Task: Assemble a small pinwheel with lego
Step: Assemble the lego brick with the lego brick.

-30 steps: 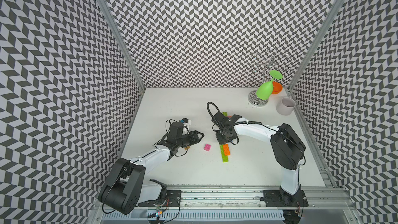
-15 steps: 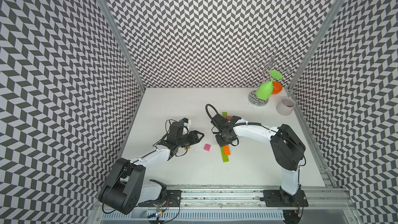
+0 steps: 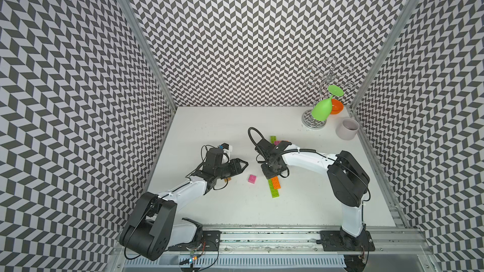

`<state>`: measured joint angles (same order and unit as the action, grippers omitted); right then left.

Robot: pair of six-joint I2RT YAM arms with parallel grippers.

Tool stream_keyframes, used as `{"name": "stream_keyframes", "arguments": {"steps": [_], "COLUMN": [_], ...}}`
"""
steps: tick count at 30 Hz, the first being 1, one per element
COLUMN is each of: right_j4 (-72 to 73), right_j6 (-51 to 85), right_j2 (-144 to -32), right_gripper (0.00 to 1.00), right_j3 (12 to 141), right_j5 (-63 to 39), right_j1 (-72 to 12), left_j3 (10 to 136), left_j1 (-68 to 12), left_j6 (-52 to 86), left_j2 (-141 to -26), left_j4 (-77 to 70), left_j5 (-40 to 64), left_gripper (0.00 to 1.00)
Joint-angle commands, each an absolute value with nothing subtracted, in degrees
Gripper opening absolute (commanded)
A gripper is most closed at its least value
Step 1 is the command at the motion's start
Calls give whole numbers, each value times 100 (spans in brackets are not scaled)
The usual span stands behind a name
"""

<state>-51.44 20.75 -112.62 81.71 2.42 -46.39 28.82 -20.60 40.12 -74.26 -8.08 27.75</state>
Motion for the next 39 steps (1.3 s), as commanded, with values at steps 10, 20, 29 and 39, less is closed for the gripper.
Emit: {"name": "stream_keyframes", "arguments": {"steps": [10, 20, 29, 39], "right_j4": [-5728, -5548, -5487, -5498], "right_j6": [1248, 1335, 1360, 1312], "right_j2": [-11848, -11520, -11549, -12033], "right_gripper": [9, 13, 14, 13], "right_j3": [8397, 8627, 8690, 8309], "right_j5": [314, 151, 87, 224], "right_j1": [-4438, -4452, -4456, -4506], "left_j3": [2897, 2874, 2838, 2804], "left_j1": [-2037, -2047, -2096, -2101], "left_j6": [3980, 3977, 4012, 3983], "left_j2": [-7339, -7339, -7303, -7287], "left_j4": [-844, -883, -897, -888], "left_j5": [2830, 2918, 2910, 2918], "left_gripper": [51, 51, 52, 52]}}
